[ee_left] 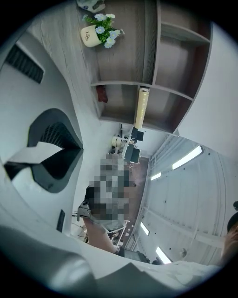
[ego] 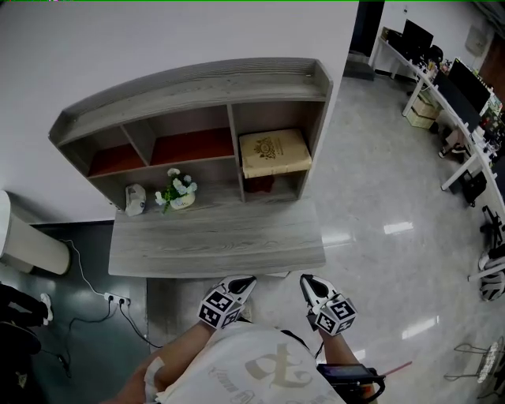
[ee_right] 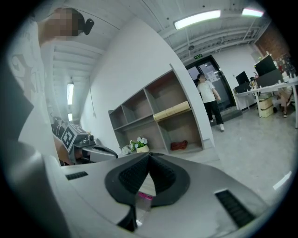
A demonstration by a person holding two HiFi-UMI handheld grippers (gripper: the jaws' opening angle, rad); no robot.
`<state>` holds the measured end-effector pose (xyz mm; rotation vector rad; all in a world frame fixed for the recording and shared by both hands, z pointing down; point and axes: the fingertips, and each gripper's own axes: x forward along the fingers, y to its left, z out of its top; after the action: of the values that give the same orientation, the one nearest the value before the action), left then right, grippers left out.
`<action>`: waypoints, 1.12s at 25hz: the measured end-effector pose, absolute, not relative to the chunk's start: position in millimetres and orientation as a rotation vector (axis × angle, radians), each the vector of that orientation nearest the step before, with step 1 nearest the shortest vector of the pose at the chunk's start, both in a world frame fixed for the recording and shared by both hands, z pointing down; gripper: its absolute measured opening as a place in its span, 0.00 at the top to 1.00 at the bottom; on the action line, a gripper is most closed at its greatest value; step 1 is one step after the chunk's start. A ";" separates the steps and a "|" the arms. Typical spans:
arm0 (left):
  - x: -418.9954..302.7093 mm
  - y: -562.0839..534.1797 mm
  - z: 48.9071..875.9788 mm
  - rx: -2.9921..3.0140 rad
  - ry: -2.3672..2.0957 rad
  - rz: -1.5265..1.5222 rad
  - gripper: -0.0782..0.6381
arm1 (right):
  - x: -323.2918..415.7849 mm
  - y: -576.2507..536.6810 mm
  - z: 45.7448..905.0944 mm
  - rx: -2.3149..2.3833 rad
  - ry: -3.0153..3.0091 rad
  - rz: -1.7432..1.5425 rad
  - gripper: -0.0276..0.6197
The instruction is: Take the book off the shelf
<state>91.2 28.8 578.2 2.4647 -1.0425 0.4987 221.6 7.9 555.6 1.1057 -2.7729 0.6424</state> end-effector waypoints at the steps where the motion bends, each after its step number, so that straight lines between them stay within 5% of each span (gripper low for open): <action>1: 85.6 24.0 578.2 2.470 -1.040 0.496 0.87 | 216.4 2.9 554.6 1.110 -2.773 0.636 0.95; 28: -39.7 -49.0 572.0 2.507 -1.077 0.369 0.87 | 127.4 -74.6 537.1 1.218 -2.677 0.453 0.95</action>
<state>-39.7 -49.0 572.0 2.5066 -1.0767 0.3692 127.4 -74.6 537.1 1.2185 -2.6771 0.4530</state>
